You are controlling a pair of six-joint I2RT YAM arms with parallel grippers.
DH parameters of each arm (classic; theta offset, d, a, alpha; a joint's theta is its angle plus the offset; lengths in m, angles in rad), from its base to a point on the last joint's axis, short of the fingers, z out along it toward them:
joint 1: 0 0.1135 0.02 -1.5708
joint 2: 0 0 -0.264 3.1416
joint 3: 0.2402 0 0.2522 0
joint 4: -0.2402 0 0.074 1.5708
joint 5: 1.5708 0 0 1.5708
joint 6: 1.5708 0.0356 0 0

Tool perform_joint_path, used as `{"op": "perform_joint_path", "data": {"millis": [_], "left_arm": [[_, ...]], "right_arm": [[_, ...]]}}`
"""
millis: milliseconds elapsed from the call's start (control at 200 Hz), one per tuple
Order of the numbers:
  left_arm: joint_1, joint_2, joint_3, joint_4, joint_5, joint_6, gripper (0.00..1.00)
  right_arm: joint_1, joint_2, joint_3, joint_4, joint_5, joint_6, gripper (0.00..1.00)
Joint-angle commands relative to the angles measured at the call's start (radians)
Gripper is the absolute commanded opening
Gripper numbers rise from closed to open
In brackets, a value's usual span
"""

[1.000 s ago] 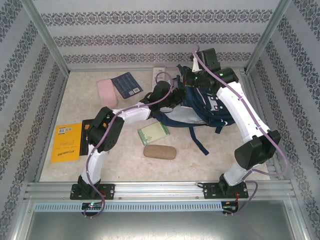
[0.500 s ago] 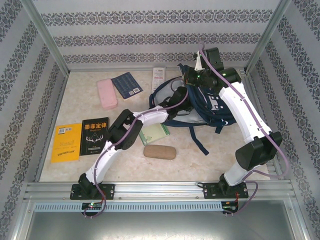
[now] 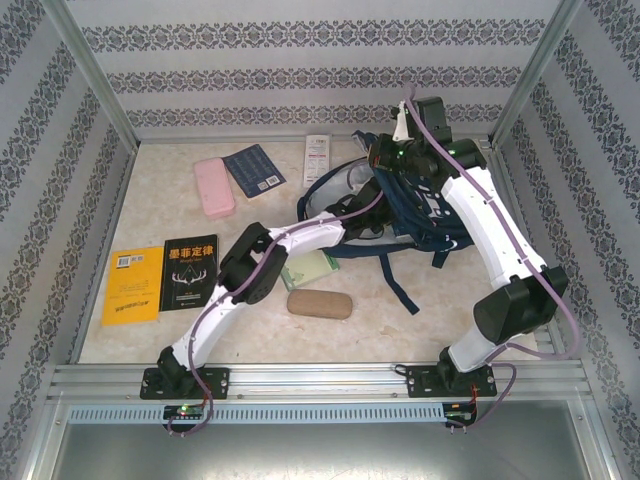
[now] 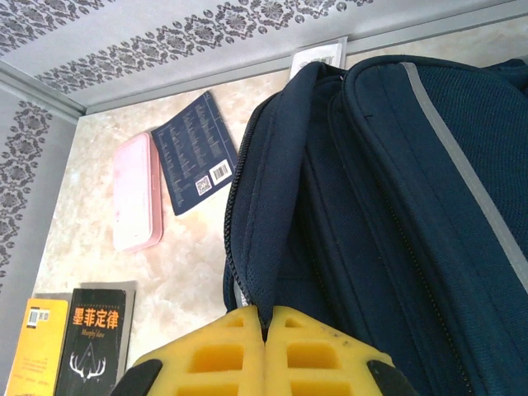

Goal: Pack books, pencil case, and school supplies into a backpack

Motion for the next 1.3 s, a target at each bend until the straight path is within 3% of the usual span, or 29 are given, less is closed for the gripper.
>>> {"op": "perform_joint_path", "data": {"millis": [0, 430, 834, 869, 934, 1034, 1194, 1294], "left_arm": [[0.013, -0.176, -0.067, -0.062, -0.057, 0.083, 0.88], [0.129, -0.568, -0.453, -0.234, -0.080, 0.166, 0.87], [0.334, -0.962, -0.788, -0.514, -0.158, 0.355, 0.88], [0.358, -0.994, -0.817, -0.539, -0.165, 0.368, 0.88], [0.418, -1.040, -0.876, -0.592, -0.183, 0.385, 0.92], [0.526, -1.099, -0.974, -0.618, -0.162, 0.431, 0.92], [0.686, -1.117, -1.094, -0.604, -0.074, 0.510, 0.91], [0.730, -1.093, -1.128, -0.584, -0.052, 0.538, 0.90]], "right_arm": [[-0.031, -0.044, -0.037, 0.091, -0.022, -0.013, 0.00], [-0.047, -0.052, -0.216, 0.194, -0.059, -0.018, 0.00], [0.069, 0.017, -0.356, 0.241, 0.022, -0.092, 0.00], [0.080, 0.024, -0.361, 0.242, 0.027, -0.097, 0.05], [0.102, 0.039, -0.365, 0.244, 0.034, -0.102, 0.26], [0.137, 0.050, -0.370, 0.258, 0.049, -0.089, 0.46], [0.197, 0.066, -0.362, 0.299, 0.049, -0.053, 0.52], [0.244, 0.087, -0.342, 0.308, 0.054, -0.035, 0.57]]}}
